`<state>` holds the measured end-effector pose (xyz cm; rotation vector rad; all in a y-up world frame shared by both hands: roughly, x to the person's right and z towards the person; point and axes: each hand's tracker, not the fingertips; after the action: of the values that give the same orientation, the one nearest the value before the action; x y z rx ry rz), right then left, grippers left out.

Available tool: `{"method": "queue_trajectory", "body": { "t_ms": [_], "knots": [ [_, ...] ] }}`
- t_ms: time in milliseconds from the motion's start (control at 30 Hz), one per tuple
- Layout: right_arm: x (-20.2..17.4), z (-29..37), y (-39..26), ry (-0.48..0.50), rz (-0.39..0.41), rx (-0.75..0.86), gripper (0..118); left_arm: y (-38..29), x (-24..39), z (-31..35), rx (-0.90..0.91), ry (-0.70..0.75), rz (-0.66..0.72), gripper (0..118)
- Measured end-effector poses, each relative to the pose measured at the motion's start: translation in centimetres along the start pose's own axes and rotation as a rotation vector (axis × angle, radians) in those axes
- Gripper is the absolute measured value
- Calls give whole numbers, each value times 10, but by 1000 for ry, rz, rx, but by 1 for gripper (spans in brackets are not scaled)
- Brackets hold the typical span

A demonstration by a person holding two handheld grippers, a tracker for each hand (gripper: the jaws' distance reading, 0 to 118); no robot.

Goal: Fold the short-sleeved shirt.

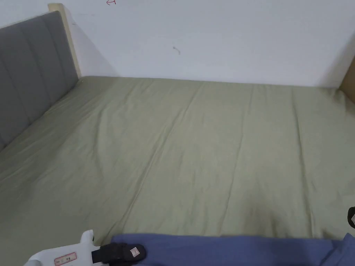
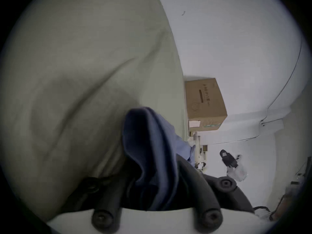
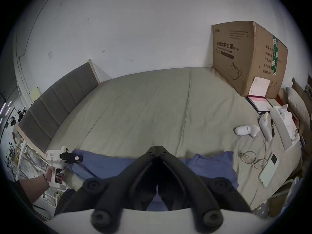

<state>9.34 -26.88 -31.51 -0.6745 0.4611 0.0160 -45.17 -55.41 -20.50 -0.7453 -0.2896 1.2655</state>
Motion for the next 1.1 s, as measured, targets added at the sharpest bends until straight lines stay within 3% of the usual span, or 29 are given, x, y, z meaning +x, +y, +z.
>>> {"method": "queue_trajectory", "body": {
  "t_ms": [267, 600, 733, 800, 900, 967, 1067, 1100],
  "knots": [
    [5, -4, 3, 47, -22, -21, 0, -12, 64, 30, 39, 253, -268, 10],
    [29, -5, -7, 87, -71, -30, 0, -23, 152, 82, 202, 791, -563, 10],
    [42, 1, -10, 94, -107, -19, 0, -40, 198, 48, 175, 627, -567, 10],
    [48, 4, -10, 92, -121, -14, 0, -48, 214, 16, 90, 503, -512, 10],
    [57, 10, -12, 90, -145, -4, 0, -63, 227, -45, -38, 435, -448, 11],
    [64, 13, -13, 92, -156, -3, 0, -72, 230, -89, -81, 447, -441, 26],
    [74, 15, -15, 69, -158, -13, 0, -83, 224, -132, -170, 407, -417, 105],
    [77, 15, -16, 63, -164, -15, 0, -86, 223, -142, -189, 383, -390, 118]
  ]
}}
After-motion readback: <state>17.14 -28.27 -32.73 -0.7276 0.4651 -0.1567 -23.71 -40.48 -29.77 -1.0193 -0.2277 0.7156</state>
